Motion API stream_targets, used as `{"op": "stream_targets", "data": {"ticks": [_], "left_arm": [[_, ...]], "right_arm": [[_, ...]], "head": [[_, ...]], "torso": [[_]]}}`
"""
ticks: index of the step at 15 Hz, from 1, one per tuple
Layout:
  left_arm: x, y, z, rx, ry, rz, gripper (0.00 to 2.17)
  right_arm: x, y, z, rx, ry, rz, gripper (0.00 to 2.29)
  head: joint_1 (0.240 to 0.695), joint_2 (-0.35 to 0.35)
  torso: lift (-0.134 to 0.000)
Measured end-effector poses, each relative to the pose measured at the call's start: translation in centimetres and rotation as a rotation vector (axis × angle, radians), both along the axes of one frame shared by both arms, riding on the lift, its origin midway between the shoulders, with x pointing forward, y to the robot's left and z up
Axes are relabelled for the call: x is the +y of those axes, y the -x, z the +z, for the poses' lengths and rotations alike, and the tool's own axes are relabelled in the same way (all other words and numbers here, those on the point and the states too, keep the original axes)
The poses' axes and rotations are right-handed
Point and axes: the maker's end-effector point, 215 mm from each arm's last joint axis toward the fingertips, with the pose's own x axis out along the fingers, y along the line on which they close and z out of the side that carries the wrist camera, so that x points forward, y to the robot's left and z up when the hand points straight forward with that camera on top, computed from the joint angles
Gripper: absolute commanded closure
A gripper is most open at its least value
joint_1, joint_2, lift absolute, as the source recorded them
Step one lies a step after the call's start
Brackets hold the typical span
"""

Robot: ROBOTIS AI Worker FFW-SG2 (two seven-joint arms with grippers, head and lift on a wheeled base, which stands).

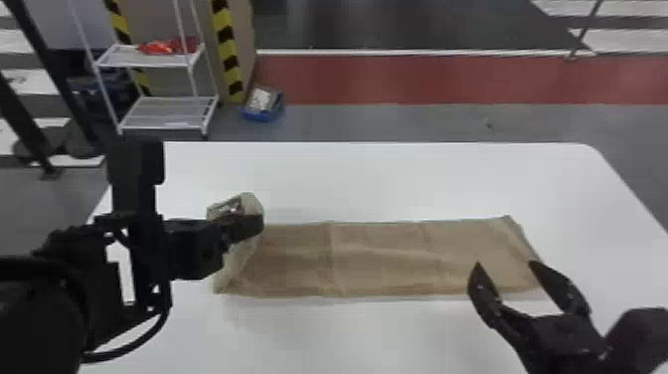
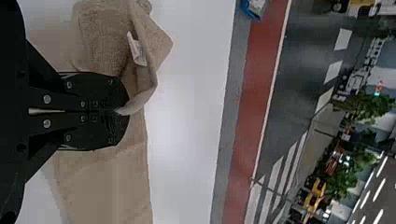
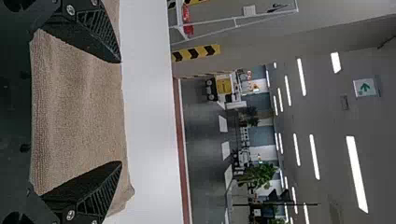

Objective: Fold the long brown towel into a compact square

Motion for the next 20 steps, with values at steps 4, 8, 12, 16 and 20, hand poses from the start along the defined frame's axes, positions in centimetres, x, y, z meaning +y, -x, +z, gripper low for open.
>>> {"op": "stream_targets", "data": {"ticks": [4, 8, 12, 16, 20], "left_arm": [[-9.6, -0.2, 0.1, -0.023, -0.163, -0.158, 2.15], [-15.0, -0.1, -3.7, -0.02, -0.33, -0.222, 2.15], [-18.1, -1.1, -4.7, -0.076, -0.381, -0.259, 0.0], [-21.5, 1.3, -5.1, -0.085, -0.331, -0.351, 0.03], [-22.3, 3.5, -4.7, -0.079, -0.281, -0.376, 0.03]], "right_arm": [[-0.1, 0.0, 0.1, 0.0, 0.003, 0.0, 0.11], [-0.2, -0.1, -0.3, 0.005, -0.005, 0.0, 0.11], [-0.2, -0.2, -0.8, 0.012, -0.006, 0.001, 0.11], [-0.1, -0.4, -0.6, 0.006, -0.008, 0.003, 0.11], [0.4, -1.0, -0.3, 0.0, -0.008, 0.009, 0.11]], "head": [[0.695, -0.208], [0.695, -0.285], [0.695, -0.317], [0.695, -0.35], [0.695, -0.35]], "torso": [[-0.123], [-0.123], [-0.123], [-0.123], [-0.123]]}}
